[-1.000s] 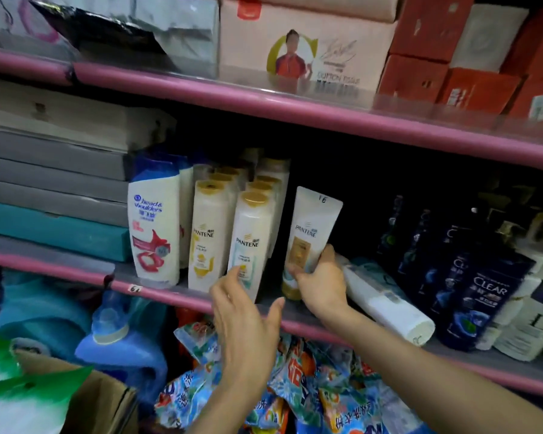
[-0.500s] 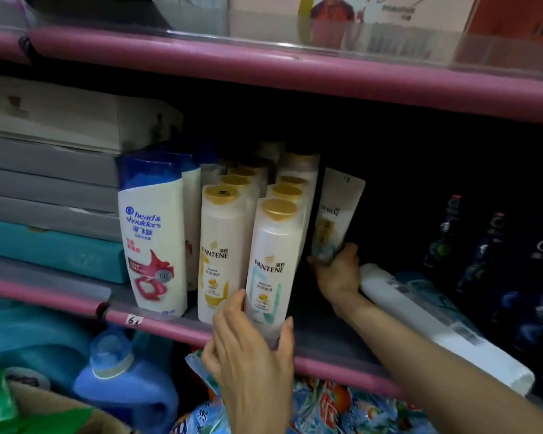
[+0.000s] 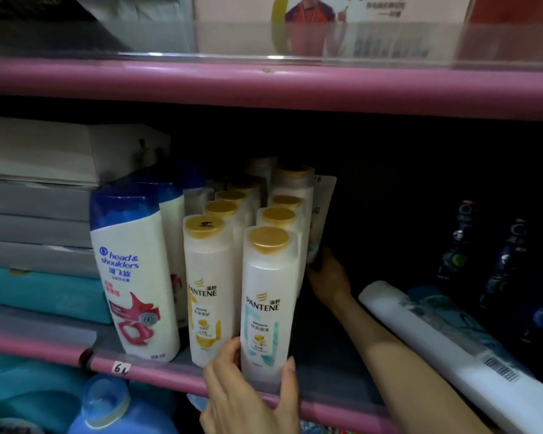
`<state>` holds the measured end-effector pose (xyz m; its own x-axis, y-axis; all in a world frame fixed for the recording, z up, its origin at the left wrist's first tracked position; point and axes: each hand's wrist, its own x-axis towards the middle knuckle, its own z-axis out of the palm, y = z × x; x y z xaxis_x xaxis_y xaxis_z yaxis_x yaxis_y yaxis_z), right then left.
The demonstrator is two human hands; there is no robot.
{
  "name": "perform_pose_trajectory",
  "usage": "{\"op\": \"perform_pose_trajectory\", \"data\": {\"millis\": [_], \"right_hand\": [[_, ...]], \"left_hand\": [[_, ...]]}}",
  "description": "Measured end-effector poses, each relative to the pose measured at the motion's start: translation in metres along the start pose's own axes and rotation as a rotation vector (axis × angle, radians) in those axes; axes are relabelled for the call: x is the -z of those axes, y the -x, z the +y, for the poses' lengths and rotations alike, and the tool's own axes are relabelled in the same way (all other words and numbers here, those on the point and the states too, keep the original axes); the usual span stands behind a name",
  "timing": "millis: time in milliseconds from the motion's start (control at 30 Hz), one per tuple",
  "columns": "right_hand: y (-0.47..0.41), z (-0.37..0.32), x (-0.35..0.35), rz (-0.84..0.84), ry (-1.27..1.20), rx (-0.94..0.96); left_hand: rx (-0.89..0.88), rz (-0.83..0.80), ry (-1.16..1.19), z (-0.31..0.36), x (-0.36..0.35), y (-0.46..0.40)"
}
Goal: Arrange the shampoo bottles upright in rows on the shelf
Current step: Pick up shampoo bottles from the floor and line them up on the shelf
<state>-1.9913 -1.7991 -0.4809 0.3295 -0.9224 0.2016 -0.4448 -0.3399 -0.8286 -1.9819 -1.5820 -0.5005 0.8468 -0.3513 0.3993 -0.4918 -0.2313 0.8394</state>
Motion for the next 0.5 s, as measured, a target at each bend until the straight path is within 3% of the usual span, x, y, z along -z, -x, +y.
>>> {"op": "perform_pose_trajectory", "data": {"millis": [500], "right_hand": [[0.0032,-0.0031,0.0014,-0.061,0.090,0.078]], "left_hand": [[-0.039,0.094,0.018,-0.0007,-0.0013,0.0040]]}}
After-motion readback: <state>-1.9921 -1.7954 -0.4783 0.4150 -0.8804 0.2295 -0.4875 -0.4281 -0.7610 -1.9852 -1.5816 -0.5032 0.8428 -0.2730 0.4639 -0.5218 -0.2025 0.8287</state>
